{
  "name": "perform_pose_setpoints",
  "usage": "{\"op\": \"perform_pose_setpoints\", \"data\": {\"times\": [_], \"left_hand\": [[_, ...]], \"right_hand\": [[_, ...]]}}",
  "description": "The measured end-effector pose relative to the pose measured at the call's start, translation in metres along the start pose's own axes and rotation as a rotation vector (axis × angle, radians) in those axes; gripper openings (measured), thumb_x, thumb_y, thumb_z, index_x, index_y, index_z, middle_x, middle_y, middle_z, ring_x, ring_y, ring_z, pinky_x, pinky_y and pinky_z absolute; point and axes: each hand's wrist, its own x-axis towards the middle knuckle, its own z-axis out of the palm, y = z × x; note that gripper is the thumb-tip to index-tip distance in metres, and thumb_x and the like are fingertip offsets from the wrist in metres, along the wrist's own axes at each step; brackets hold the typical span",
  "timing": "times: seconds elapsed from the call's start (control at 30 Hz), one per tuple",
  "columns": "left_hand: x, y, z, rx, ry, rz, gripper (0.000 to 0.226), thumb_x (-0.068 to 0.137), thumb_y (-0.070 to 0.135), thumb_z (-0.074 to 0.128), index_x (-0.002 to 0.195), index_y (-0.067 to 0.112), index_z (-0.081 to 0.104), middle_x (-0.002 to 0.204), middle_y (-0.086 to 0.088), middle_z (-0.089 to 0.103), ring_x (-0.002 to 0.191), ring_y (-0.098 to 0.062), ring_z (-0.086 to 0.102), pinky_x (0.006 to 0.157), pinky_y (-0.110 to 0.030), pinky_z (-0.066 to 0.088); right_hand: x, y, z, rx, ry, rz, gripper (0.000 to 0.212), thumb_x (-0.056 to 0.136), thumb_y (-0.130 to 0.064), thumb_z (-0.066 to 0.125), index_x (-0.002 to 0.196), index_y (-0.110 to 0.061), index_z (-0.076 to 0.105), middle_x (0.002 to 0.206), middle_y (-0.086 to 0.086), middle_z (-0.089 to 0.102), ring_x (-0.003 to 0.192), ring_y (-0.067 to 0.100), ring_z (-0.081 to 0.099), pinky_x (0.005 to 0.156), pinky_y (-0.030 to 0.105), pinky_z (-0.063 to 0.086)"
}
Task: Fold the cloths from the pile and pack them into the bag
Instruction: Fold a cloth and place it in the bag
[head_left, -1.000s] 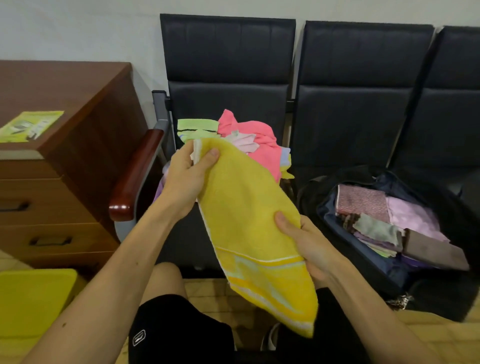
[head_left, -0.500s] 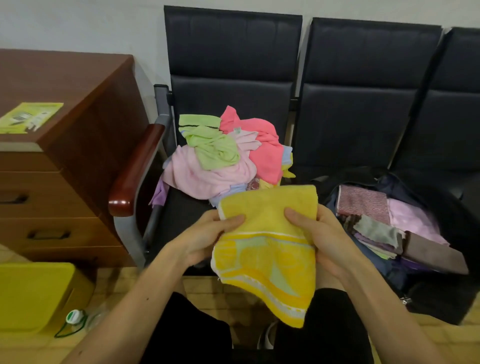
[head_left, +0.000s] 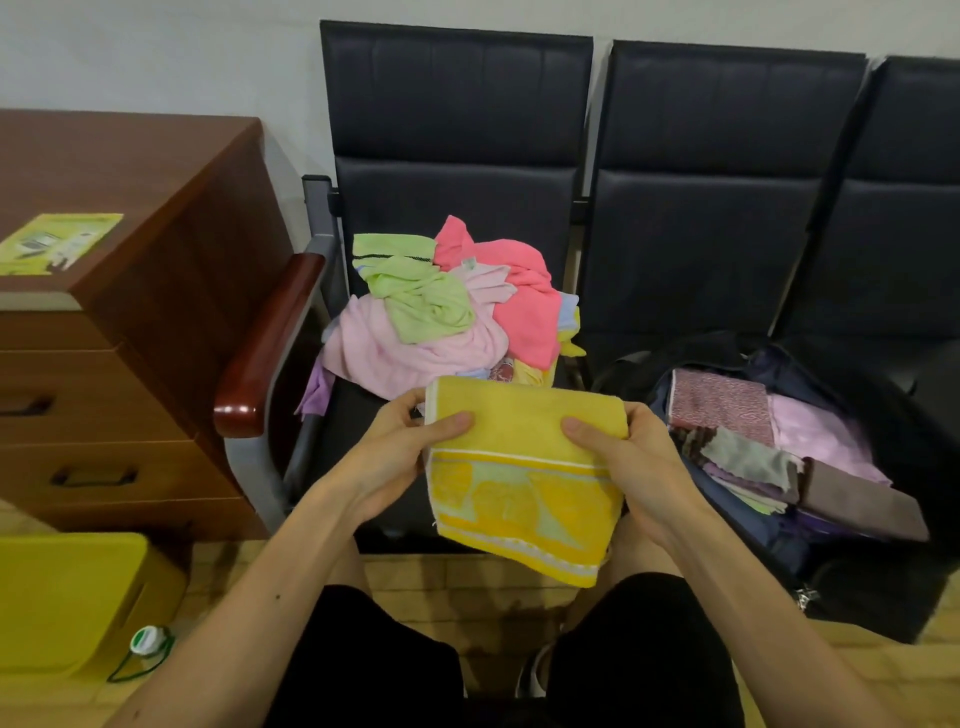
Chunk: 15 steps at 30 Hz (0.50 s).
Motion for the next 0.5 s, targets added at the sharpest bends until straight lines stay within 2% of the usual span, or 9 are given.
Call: {"op": "perform_pose_setpoints", "data": {"times": [0.13,0.23,0.33,0.4,0.5], "left_hand": [[0.0,0.005,0.004,0.003,0.081,0.017,0.073,0.06,0.015,0.085,0.122,0.012,0.047,0.121,-0.023,0.065,0.092,-0.031,0.073,0.071,-0.038,0.06],[0.0,0.006,0.005,0.026,0.101,0.04,0.072,0.057,0.016,0.086,0.116,0.021,0.045,0.116,-0.025,0.062,0.086,-0.031,0.07,0.073,-0.042,0.059],[-0.003,0.009,0.007,0.08,0.06,0.077,0.062,0.059,0.014,0.084,0.11,0.019,0.049,0.106,-0.025,0.065,0.083,-0.032,0.07,0.078,-0.045,0.058],[-0.006,0.01,0.007,0.137,0.021,0.121,0.057,0.059,0.013,0.085,0.109,0.016,0.058,0.106,-0.022,0.069,0.087,-0.032,0.071,0.078,-0.043,0.059],[-0.008,0.014,0.004,0.305,-0.021,0.2,0.068,0.054,0.016,0.088,0.118,0.021,0.065,0.113,-0.013,0.071,0.102,-0.026,0.07,0.083,-0.037,0.059]], "right_hand": [[0.001,0.0,0.002,0.008,0.05,-0.026,0.048,0.08,-0.022,0.081,0.113,-0.014,0.047,0.104,0.003,0.063,0.086,0.016,0.067,0.057,0.026,0.053],[0.004,0.003,0.002,0.014,0.098,-0.058,0.047,0.079,-0.023,0.082,0.108,-0.015,0.046,0.101,0.005,0.062,0.085,0.018,0.066,0.059,0.03,0.053],[0.004,0.003,0.001,0.043,0.12,-0.074,0.05,0.079,-0.022,0.082,0.111,-0.014,0.044,0.1,0.007,0.061,0.083,0.019,0.066,0.061,0.033,0.053],[0.003,0.001,0.0,0.046,0.104,-0.099,0.052,0.08,-0.02,0.081,0.115,-0.018,0.042,0.101,0.005,0.061,0.083,0.017,0.066,0.061,0.031,0.052],[0.0,-0.004,-0.007,-0.01,0.041,-0.183,0.068,0.078,-0.018,0.082,0.13,-0.031,0.04,0.109,0.0,0.062,0.092,0.017,0.068,0.066,0.03,0.056]]}}
